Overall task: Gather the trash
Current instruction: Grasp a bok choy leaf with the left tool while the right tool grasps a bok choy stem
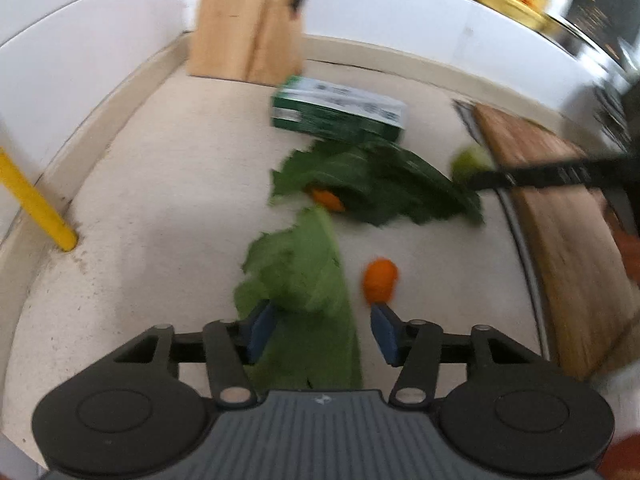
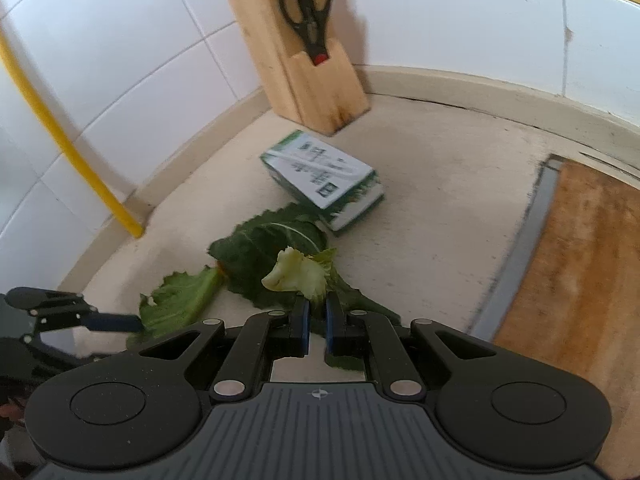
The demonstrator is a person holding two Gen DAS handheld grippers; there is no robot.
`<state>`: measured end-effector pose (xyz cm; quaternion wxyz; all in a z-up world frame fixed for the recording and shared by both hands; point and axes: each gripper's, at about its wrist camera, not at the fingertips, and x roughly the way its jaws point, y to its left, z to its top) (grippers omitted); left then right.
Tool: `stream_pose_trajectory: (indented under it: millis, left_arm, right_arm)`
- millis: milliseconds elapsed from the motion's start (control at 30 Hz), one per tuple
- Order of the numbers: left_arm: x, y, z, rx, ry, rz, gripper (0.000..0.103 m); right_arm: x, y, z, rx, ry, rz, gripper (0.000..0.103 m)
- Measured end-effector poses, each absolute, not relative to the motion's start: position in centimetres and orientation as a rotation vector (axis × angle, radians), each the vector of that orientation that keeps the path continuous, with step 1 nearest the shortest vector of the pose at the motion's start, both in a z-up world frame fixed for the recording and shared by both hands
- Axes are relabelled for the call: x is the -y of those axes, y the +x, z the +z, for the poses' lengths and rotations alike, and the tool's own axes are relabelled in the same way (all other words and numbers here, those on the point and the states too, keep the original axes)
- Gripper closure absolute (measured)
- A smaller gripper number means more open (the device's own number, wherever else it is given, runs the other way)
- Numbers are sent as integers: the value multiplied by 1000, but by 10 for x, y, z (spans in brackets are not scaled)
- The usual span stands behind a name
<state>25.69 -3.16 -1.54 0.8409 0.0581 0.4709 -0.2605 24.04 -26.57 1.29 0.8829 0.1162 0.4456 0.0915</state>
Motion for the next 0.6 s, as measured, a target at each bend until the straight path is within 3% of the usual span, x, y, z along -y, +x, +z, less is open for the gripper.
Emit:
stream_pose_trajectory:
  millis: [167,333,400,433,467,600]
  left_arm:
    - [37,277,-25,-994,144,-465,44]
    - [59,279,-31,-1022,219,-485,45]
    - [67,277,-29,-1018,264,-490,59]
    - [70,276,-26,-1032,259,-514,76]
    - [73,275,-23,-1053,246,-530,86]
    - [72,259,-15,-1092,210,-568,94]
  right_arm:
    - [264,243,6,-942,252,211,92]
    - [262,243,2,-955,259,234,90]
    - [260,241,1,-959,260,240,89]
    - [259,240,0,-960,261,244,89]
    - [259,239,0,-960,265,248,89]
    - [257,234,1,-963,272,270,89]
